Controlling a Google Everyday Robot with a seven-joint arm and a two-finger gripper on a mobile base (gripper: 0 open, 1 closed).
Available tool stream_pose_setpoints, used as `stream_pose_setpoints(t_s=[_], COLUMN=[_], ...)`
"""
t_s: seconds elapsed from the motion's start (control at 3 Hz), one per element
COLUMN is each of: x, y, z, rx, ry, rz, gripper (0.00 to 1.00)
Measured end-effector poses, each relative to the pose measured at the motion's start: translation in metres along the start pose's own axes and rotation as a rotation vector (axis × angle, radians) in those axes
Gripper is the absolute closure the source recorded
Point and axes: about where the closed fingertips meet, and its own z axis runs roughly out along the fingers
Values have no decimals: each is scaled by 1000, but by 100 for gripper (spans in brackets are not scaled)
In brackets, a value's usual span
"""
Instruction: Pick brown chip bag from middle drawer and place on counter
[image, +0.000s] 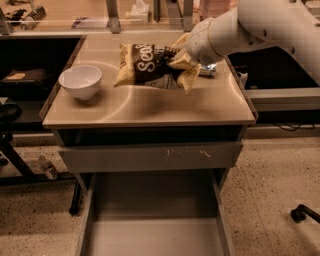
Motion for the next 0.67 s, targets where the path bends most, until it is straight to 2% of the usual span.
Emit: stream_pose_setpoints(t_s=[0.33, 0.67], x=[26, 49], y=[-14, -14], z=[9, 27], rx=[105, 172], ry=[65, 101], rz=[56, 64], gripper=[100, 100])
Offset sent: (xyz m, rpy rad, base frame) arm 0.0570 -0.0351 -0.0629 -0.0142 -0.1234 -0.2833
